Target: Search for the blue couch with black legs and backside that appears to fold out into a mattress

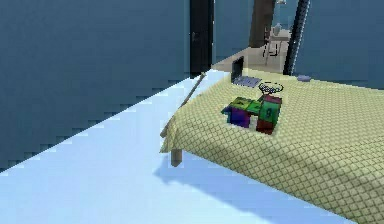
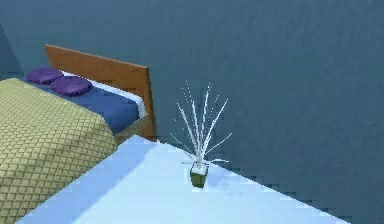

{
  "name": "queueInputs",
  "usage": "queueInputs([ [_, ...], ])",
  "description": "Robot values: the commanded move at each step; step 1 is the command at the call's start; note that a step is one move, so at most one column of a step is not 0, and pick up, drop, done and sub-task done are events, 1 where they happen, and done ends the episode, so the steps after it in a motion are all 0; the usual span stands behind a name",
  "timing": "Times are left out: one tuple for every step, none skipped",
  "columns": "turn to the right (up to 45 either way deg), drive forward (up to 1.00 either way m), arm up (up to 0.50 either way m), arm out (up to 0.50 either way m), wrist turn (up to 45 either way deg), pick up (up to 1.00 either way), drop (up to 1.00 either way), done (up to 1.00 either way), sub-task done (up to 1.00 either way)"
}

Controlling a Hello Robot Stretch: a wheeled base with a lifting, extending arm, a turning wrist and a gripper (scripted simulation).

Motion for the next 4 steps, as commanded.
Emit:
queueInputs([
  [0.0,0.55,0.0,0.0,0.0,0.0,0.0,0.0,0.0],
  [-42.0,0.0,0.0,0.0,0.0,0.0,0.0,0.0,0.0],
  [0.0,0.9,0.0,0.0,0.0,0.0,0.0,0.0,0.0],
  [-39.0,0.0,0.0,0.0,0.0,0.0,0.0,0.0,0.0],
])
